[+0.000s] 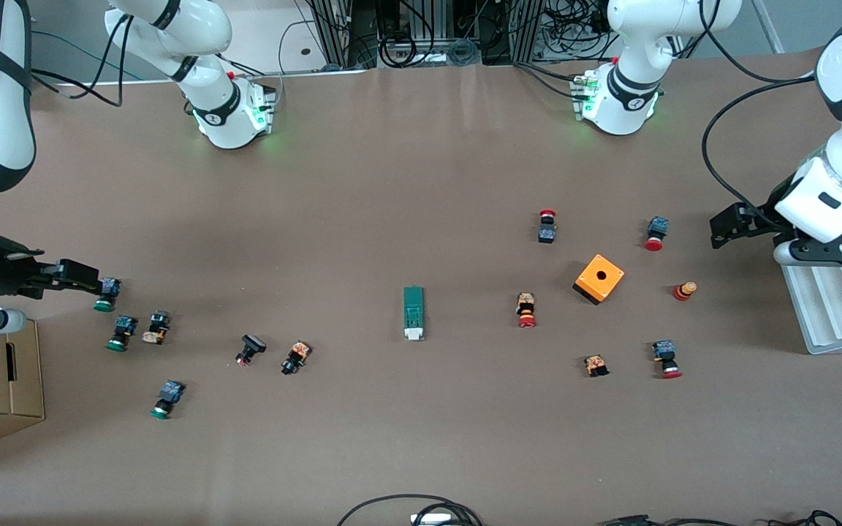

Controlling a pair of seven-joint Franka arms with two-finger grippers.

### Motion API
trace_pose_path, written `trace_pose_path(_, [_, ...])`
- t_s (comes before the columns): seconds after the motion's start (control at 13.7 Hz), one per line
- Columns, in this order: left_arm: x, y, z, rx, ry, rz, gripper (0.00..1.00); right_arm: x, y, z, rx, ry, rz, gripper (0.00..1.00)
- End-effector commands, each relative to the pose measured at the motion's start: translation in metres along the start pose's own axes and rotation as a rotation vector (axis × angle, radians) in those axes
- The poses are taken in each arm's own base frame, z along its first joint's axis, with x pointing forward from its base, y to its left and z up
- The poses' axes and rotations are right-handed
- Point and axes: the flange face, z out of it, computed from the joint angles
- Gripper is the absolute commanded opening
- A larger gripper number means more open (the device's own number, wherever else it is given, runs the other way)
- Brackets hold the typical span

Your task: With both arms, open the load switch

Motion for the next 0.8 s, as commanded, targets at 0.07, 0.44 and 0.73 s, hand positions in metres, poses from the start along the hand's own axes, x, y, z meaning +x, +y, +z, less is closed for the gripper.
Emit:
trace_pose_path(0.07, [0.004,0.002,-0.004,-0.012,0.001,0.002,1.0,-0.005,0.001,-0.002,0.003,-0.021,0.01,1.0])
trace_pose_path(0.44, [0.004,0.004,-0.004,-0.019,0.001,-0.007,1.0,-0.003,0.0,0.0,0.012,-0.018,0.012,1.0])
trace_pose_path(0.73, [0.006,0.028,-0.004,-0.025,0.005,0.029,1.0,0.002,-0.007,0.008,0.002,-0.029,0.002,1.0])
